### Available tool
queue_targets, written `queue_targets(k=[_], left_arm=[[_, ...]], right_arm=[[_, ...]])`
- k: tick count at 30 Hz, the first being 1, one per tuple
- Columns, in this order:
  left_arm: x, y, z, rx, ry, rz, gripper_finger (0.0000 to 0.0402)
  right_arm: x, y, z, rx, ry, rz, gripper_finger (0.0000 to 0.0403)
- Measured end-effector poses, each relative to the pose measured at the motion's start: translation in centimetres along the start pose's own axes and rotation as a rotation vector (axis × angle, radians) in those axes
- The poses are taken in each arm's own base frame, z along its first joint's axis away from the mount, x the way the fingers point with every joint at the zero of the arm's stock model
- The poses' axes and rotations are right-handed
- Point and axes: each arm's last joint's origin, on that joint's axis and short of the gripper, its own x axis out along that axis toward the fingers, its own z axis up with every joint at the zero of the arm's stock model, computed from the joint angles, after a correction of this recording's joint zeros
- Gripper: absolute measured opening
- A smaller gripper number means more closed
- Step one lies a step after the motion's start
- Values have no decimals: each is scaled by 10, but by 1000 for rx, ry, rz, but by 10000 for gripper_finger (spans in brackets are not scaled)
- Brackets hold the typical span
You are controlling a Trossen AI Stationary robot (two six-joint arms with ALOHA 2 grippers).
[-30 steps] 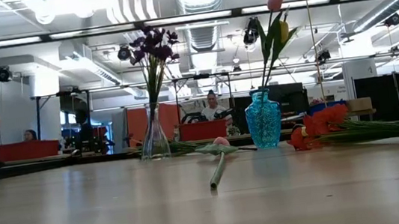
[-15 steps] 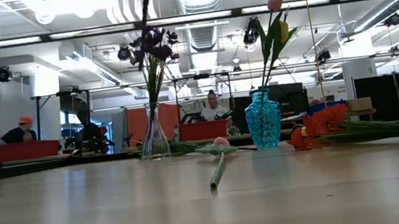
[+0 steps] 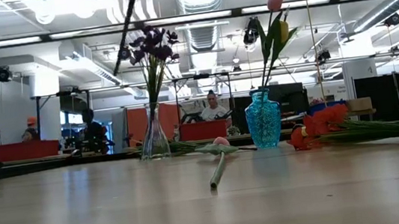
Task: Sort flowers into vase by color
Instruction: Put the bottom red flowers into the transparent vase
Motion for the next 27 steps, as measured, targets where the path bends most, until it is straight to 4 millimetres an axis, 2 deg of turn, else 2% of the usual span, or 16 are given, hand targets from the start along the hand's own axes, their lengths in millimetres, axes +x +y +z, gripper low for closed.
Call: queue_targets(k=[3, 7, 13, 16, 22, 27], left_arm=[[-15, 21, -6, 9, 41, 47, 187], [-32, 49, -19, 4, 155, 195, 232], [-49, 76, -61, -96, 285, 321, 265], [-55, 84, -82, -148, 332, 353, 271], [-58, 109, -106, -169, 419, 424, 271], [-57, 132, -120, -153, 384, 391, 271]], right_arm=[[0, -26, 0, 42, 100, -22, 21], [-2, -70, -4, 81, 189, -80, 19], [-5, -131, -13, 94, 183, -147, 18], [-7, -155, -18, 86, 169, -198, 18], [-11, -180, -17, 64, 112, -269, 18], [-12, -185, -11, 20, 48, -266, 18]])
